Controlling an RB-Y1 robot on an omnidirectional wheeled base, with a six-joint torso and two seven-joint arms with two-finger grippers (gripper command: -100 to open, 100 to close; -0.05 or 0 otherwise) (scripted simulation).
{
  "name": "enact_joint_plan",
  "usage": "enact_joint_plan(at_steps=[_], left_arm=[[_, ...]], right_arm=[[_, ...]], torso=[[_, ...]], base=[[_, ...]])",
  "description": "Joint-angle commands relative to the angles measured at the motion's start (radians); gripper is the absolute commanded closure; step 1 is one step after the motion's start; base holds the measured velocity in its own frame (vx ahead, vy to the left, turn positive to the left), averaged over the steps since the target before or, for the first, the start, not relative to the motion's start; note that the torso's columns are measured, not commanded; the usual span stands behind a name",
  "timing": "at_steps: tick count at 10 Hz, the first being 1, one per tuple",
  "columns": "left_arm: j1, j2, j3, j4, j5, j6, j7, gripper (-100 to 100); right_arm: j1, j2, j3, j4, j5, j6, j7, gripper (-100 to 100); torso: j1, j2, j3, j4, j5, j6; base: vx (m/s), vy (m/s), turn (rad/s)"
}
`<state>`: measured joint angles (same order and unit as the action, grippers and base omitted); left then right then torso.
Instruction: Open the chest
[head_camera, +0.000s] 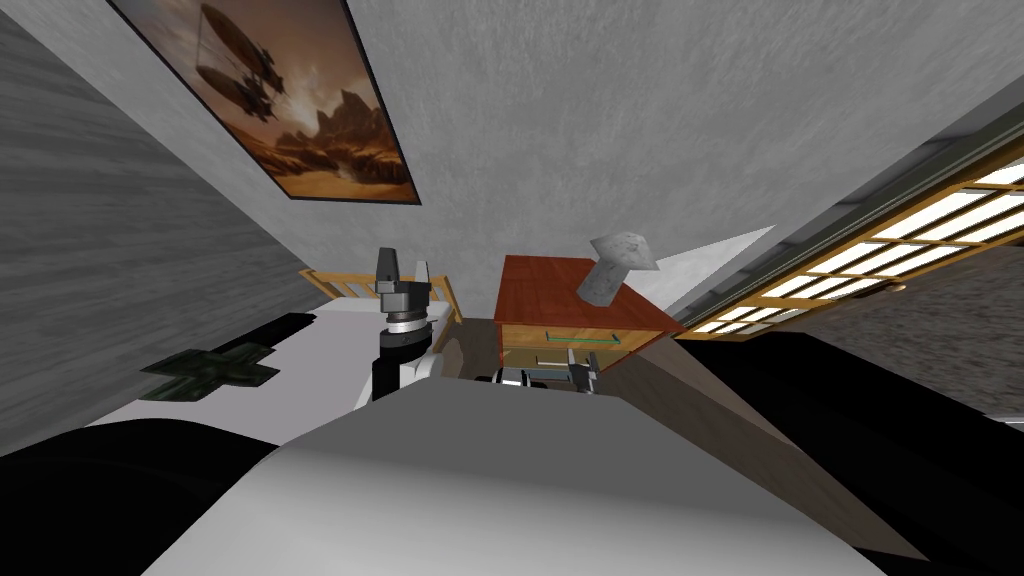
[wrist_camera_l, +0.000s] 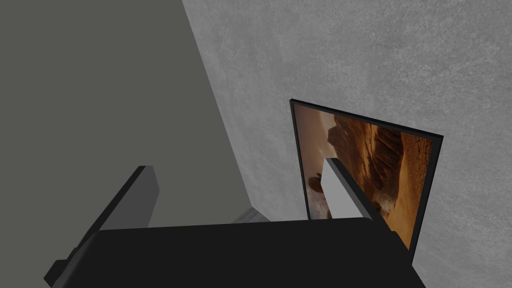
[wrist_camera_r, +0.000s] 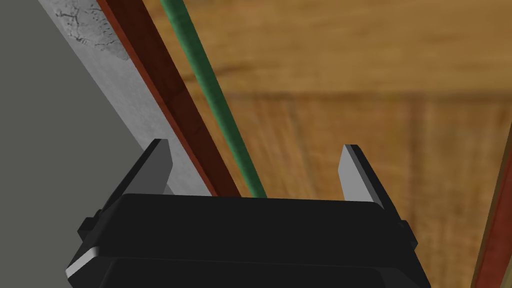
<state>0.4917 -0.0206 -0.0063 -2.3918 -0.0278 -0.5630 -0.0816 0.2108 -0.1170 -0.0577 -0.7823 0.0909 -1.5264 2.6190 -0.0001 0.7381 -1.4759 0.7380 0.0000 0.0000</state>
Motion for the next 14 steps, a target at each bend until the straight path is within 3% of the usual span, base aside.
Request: enact_joint_plan(at_steps=[1, 5, 9, 13, 14], left_arm=[[0.000, 0.000, 0.000, 0.000, 0.000, 0.000, 0.000, 0], [0.000, 0.000, 0.000, 0.000, 0.000, 0.000, 0.000, 0], [0.000, 0.000, 0.000, 0.000, 0.000, 0.000, 0.000, 0], [0.000, 0.000, 0.000, 0.000, 0.000, 0.000, 0.000, 0], [0.000, 0.000, 0.000, 0.000, 0.000, 0.000, 0.000, 0]], right_arm=[[-0.014, -0.009, -0.002, 0.012, -0.006, 0.047, -0.047, -100], [-0.042, -0.010, -0.007, 0.021, -0.016, 0.115, -0.010, -100], [-0.064, 0.003, -0.020, -0.040, -0.024, 0.082, 0.049, -100], [-0.071, 0.004, -0.025, -0.063, -0.026, 0.067, 0.112, -100], [-0.073, 0.004, -0.025, -0.058, -0.026, 0.068, 0.099, -100]], torso=[[0.000, 0.000, 0.000, 0.000, 0.000, 0.000], [0.000, 0.000, 0.000, 0.000, 0.000, 0.000], [0.000, 0.000, 0.000, 0.000, 0.000, 0.000], [0.000, 0.000, 0.000, 0.000, 0.000, 0.000], [0.000, 0.000, 0.000, 0.000, 0.000, 0.000]], base=[[-0.012, -0.007, -0.014], [-0.016, -0.011, -0.015], [-0.025, -0.018, -0.024], [-0.013, -0.011, -0.009], [0.000, 0.000, 0.000]])
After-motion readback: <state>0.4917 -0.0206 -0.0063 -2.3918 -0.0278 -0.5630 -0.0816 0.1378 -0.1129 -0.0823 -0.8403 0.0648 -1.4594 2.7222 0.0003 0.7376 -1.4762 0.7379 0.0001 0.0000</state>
